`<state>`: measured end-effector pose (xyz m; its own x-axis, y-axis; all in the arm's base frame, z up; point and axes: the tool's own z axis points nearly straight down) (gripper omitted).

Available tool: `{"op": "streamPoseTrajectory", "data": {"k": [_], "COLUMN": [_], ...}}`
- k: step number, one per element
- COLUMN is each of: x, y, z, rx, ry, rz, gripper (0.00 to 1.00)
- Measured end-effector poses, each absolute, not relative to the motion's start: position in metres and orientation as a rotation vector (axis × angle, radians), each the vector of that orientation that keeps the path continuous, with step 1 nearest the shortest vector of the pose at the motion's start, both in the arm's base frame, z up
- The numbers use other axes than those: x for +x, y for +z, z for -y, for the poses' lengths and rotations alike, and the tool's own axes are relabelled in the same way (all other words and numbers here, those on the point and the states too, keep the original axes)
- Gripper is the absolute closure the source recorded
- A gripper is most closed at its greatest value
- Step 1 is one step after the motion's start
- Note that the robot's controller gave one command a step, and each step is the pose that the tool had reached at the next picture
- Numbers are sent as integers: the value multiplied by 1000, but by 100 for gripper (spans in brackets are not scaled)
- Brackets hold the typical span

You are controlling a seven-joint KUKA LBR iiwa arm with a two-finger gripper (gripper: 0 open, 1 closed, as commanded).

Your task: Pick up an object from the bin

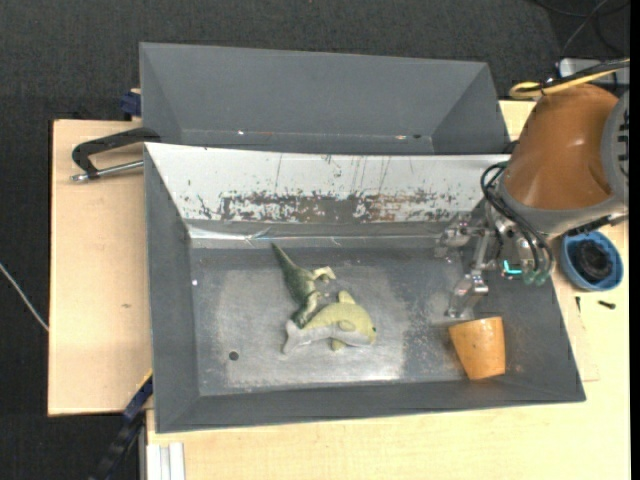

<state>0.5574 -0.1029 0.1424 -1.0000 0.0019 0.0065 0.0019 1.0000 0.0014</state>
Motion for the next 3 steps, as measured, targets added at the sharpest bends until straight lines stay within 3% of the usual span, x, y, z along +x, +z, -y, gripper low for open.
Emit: {"op": "streamPoseTrajectory", "data": {"k": [1, 2, 3], "x": [589, 516, 520], "y": [130, 95, 98], "z": [10, -51, -46], "rx": [174, 79, 72], "ry": [-7, -8, -2], "rz": [3144, 3133, 3143], "gripper": [0, 0, 100]}}
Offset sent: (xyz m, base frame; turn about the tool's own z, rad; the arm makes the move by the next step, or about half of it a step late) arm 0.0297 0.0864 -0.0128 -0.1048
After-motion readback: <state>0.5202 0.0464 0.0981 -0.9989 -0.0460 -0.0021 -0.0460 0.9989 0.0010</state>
